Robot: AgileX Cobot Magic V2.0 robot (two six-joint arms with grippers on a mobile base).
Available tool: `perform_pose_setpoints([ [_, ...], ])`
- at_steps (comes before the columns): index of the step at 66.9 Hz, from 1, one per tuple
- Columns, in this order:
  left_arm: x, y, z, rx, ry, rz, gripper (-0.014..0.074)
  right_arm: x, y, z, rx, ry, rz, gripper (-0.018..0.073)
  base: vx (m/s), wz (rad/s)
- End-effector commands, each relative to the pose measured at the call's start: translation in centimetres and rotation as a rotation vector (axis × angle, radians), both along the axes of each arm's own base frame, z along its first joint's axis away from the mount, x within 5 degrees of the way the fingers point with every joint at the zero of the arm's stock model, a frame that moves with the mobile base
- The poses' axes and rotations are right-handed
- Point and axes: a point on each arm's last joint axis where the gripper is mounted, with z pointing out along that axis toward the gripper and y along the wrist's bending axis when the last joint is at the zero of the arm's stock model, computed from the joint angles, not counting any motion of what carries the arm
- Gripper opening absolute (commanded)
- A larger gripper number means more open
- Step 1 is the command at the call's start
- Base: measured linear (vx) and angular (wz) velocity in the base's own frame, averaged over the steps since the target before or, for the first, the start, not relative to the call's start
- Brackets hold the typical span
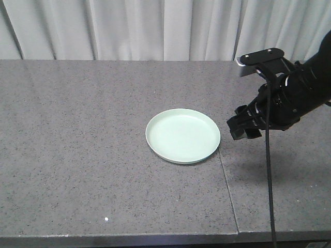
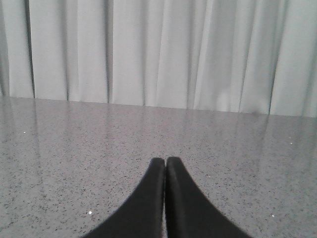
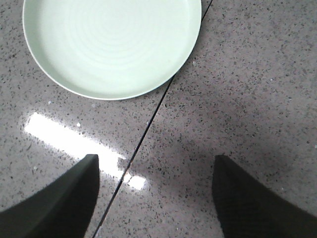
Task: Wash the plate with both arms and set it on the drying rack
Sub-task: 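Move the right gripper down to the rim of the pale green plate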
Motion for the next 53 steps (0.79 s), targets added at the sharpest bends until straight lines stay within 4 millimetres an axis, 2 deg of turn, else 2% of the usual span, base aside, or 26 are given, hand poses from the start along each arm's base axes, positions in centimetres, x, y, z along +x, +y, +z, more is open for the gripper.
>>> perform_pose_setpoints([
  [1,-0.3,0.0,1.7,0.006,-0.117,-0.002,-0.0006,1.0,0.3,1.6,0.038,-0.067,-0.046,0.0466,0.0,0.0],
  [18,-0.3,0.0,1.7,0.006,-0.117,-0.002,-0.0006,4.2,1.0,0.2,0.049,0.0,-0.112,0.0466,0.0,0.0],
  [30,-0.3,0.0,1.7,0.006,-0.117,-0.002,-0.0006,6.6,1.3,-1.6,0.013,0.051,-0.154,0.0466,0.0,0.0],
  [53,-0.3,0.0,1.7,0.006,-0.117,-0.002,-0.0006,9.7,2.1,-4.2,-0.001,0.09,-0.162,0.0466,0.0,0.0],
])
